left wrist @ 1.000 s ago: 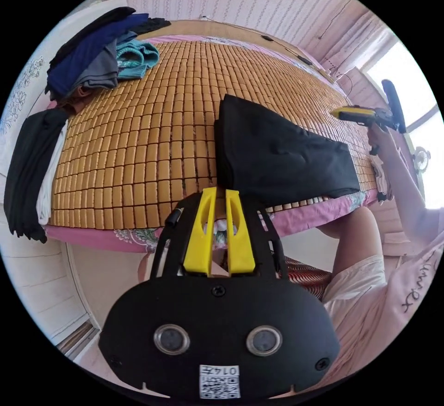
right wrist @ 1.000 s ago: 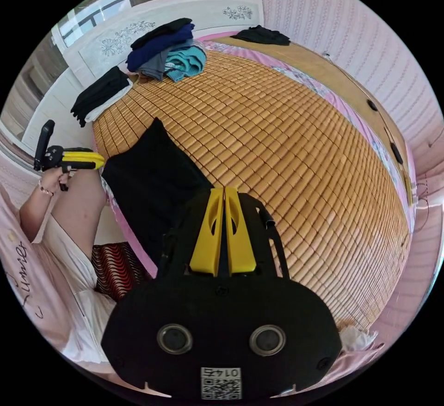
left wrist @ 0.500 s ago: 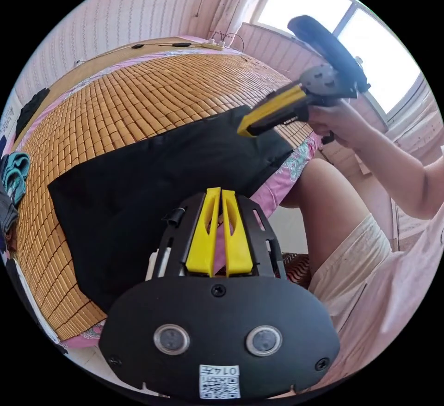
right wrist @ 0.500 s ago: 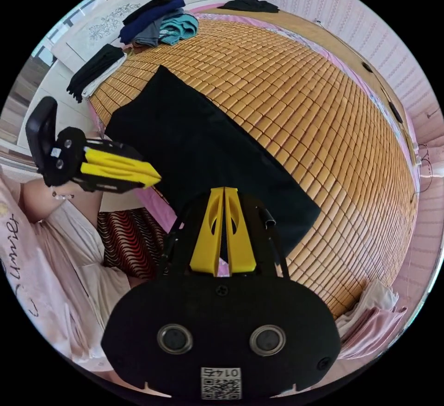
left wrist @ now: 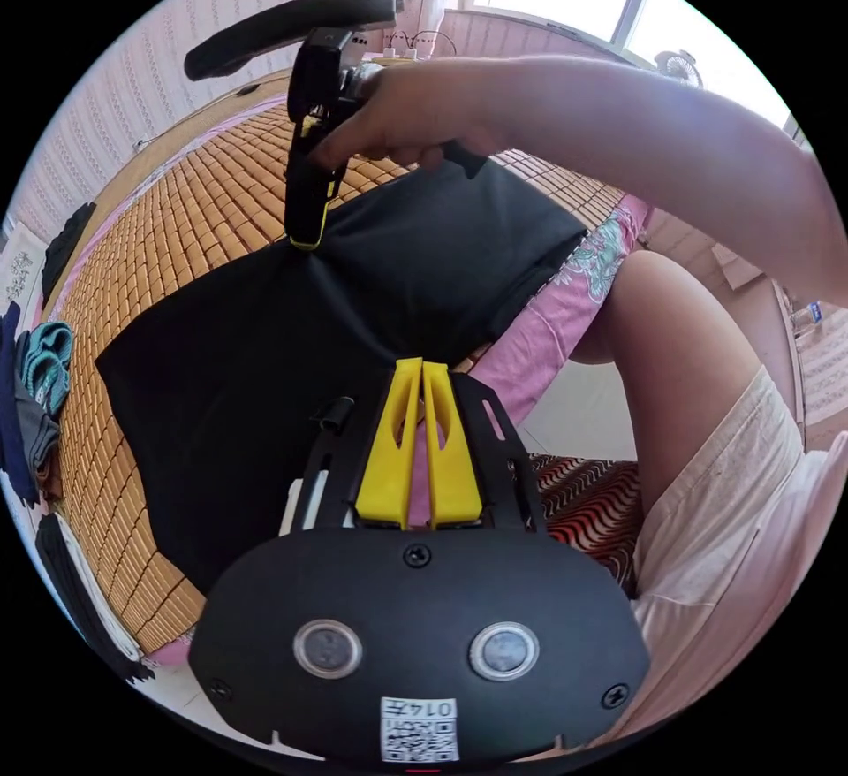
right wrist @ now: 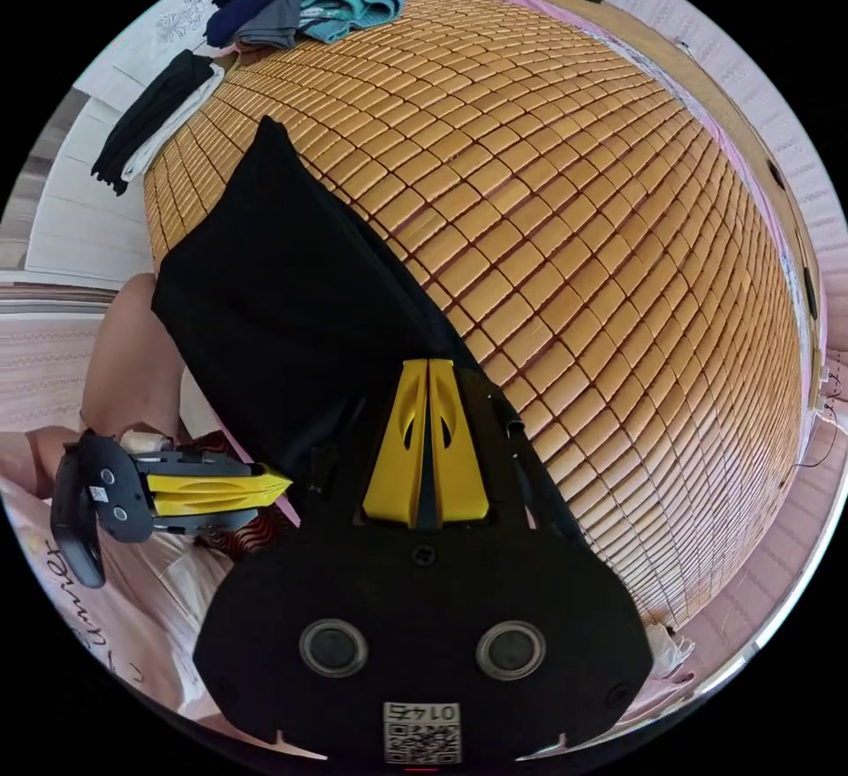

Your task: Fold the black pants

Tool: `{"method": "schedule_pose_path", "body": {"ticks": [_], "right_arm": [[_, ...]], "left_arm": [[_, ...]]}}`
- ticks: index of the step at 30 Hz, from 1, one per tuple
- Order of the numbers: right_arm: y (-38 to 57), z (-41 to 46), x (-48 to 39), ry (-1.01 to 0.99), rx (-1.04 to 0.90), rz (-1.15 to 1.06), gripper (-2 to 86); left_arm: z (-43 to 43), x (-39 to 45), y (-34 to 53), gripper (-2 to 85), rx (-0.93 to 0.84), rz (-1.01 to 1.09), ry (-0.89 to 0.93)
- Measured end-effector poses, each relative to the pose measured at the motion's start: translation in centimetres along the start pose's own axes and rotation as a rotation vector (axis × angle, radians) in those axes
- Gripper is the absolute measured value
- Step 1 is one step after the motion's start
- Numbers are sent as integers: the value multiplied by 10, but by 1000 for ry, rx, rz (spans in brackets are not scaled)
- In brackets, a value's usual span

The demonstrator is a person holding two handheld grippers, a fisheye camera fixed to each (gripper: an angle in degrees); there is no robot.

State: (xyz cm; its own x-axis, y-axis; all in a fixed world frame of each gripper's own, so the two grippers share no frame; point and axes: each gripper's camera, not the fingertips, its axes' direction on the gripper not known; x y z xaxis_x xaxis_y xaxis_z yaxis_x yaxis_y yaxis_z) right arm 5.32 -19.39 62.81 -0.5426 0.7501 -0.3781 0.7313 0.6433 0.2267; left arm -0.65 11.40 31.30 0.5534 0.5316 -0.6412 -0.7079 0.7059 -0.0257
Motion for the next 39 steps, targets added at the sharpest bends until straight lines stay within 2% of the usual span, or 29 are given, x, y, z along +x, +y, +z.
{"method": "schedule_pose_path", "body": {"ticks": [4,7,10,13,16,19,23,27,29,31,33,35,39], "right_arm": [[-6,18,1,123,12,-23,-4],[1,43,19,52,51,27,-4],[59,28,49,-77,290,165,-1],[153,28,74,-62,430,330,4],[240,66,94,-34,380,540,20],[299,123,104,-126,306,673,69],[325,195,116,-353,338,690,77],[337,220,124,-407,421,658,39],[353,221,126,-560,590,583,30],[362,224,125,-540,635,534,29],[383,236,135,-514,723,599,36],[412,273,164,-586,838,738,77],[411,345,197,-745,857,886,119]], "left_arm": [[7,2,3,-9,-10,-7,20],[13,2,8,-6,17,-27,42],[5,3,12,8,70,-9,57],[-5,13,10,43,161,63,92],[-2,28,-2,71,227,133,158],[13,51,-24,101,214,218,191],[36,78,-49,124,186,312,201],[59,103,-74,135,149,373,168],[63,109,-81,126,132,386,150],[54,113,-81,32,192,385,69],[51,113,-80,21,190,385,98],[49,113,-76,15,190,389,117],[41,116,-62,11,212,437,121]]}}
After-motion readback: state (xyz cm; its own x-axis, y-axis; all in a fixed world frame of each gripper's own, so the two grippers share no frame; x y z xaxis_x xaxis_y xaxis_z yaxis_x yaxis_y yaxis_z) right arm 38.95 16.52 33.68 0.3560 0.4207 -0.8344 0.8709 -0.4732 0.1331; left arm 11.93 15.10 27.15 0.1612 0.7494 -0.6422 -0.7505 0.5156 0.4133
